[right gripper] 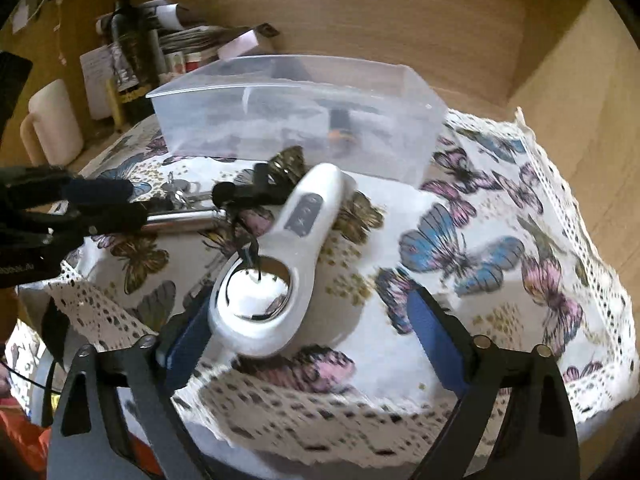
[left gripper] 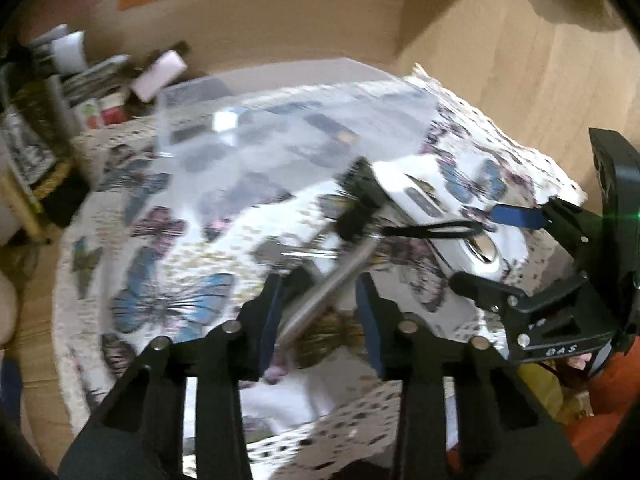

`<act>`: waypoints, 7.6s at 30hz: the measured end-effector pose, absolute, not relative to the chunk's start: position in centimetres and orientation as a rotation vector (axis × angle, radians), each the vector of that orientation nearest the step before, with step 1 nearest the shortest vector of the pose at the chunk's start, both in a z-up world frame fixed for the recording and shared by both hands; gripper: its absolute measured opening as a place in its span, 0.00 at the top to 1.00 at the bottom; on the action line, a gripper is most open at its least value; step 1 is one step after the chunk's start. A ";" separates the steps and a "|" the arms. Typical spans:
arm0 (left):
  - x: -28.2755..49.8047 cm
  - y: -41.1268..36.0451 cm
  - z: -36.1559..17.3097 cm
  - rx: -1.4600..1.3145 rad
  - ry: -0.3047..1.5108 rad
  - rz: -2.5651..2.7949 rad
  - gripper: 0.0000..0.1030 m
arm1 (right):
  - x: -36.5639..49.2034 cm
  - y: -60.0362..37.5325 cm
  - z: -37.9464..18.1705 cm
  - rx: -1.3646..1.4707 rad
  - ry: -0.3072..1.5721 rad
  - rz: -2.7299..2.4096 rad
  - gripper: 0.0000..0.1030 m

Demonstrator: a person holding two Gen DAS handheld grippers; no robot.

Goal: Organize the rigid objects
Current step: 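Grasp the white handheld device with the right tool while the left tool grasps the silver cylinder, then lift the device with the right tool while the left tool carries the cylinder, releasing both into the box, then grasp a small black connector with the left tool while the right tool grasps a black plug, then lower the connector into the box with the left tool while the right tool drops the plug inside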

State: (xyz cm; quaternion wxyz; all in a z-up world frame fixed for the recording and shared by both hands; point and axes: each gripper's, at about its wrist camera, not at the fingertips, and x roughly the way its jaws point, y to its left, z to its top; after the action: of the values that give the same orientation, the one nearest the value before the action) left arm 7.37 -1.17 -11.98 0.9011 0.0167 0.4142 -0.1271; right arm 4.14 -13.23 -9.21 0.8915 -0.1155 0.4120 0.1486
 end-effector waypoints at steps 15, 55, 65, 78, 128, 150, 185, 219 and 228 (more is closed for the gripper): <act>9.5 -4.9 -12.8 0.151 0.873 -0.302 0.68 | 5.1 -13.5 -10.1 -0.144 0.833 0.341 0.59; 7.8 1.1 -2.7 -0.028 0.592 -0.173 0.86 | 2.7 -15.3 1.7 -0.129 0.464 0.302 0.63; 10.7 3.0 1.8 -0.036 0.513 -0.116 0.86 | 7.4 -12.9 2.9 -0.143 0.440 0.343 0.63; 19.3 3.4 -3.2 -0.030 0.699 -0.123 0.86 | 15.4 -9.3 -0.1 -0.171 0.603 0.418 0.63; 11.8 5.2 -5.6 -0.040 0.745 -0.051 0.17 | 10.1 -10.3 -1.4 -0.195 0.633 0.386 0.20; 10.5 1.3 -13.6 0.055 0.948 -0.180 0.56 | 10.1 -8.4 -8.9 -0.214 0.904 0.513 0.37; 8.9 4.7 -7.8 -0.040 0.743 -0.126 0.75 | 9.6 -8.7 -5.3 -0.214 0.786 0.415 0.49; 21.9 3.3 -7.7 -0.026 0.794 -0.061 0.75 | 21.0 -10.8 -5.1 -0.151 0.764 0.305 0.48; 22.4 3.1 -8.5 -0.018 0.804 -0.063 0.69 | 21.2 -10.4 -5.2 -0.181 0.765 0.308 0.41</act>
State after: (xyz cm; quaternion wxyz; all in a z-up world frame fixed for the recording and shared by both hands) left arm 22.38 3.05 -8.46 0.9198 -0.0088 0.3911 -0.0307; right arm 21.18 -10.42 -5.22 0.9123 -0.0878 0.3711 0.1495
